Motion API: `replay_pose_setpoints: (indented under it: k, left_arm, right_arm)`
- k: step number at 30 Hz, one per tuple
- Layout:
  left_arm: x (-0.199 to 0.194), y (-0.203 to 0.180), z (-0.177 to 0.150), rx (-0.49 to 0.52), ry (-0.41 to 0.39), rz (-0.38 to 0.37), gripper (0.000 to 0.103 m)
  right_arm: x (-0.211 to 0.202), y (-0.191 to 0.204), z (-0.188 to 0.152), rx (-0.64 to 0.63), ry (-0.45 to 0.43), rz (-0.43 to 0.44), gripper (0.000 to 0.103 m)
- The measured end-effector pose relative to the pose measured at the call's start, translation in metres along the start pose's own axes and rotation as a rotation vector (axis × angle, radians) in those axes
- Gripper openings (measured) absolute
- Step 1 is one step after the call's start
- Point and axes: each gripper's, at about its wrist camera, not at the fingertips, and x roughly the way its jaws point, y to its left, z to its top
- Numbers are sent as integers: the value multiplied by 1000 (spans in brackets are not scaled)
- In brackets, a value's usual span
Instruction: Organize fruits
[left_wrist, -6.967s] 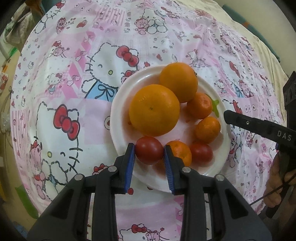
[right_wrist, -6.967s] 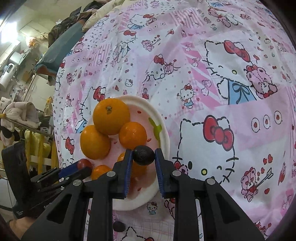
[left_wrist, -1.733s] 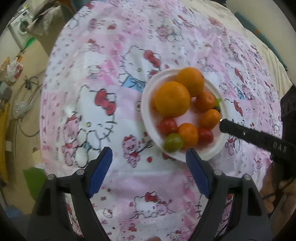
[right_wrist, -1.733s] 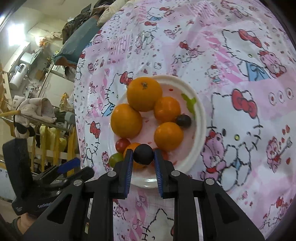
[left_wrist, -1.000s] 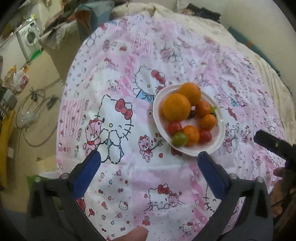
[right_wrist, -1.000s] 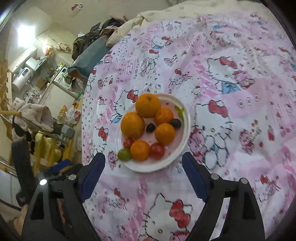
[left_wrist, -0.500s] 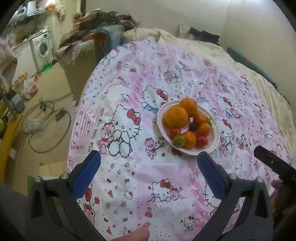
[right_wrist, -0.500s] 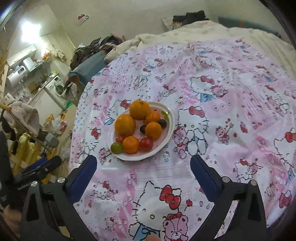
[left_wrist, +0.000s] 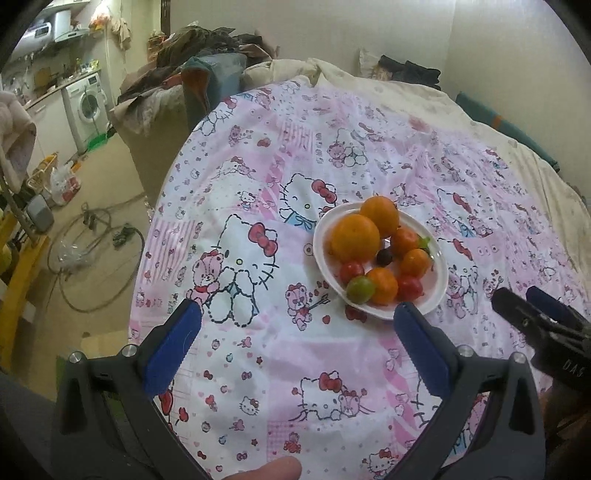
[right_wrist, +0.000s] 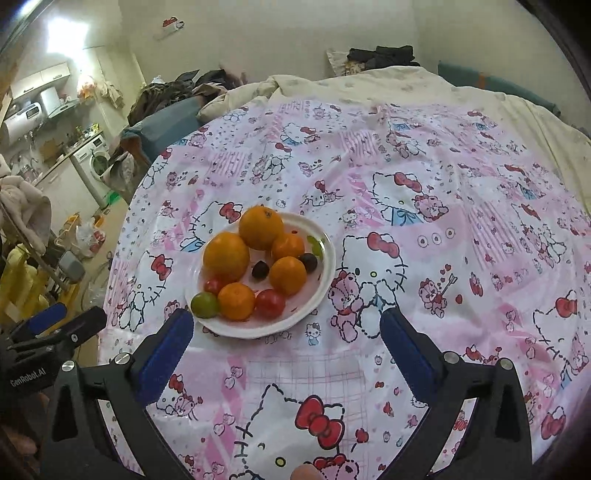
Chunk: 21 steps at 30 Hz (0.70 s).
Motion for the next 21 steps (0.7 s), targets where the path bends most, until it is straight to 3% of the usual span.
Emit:
replay_pose_setpoints:
  k: [21]
  left_arm:
    - [-3,-1,1,-13,1,-26,103]
  right_arm:
    - [0,3,-1,-22,-2,-10,103]
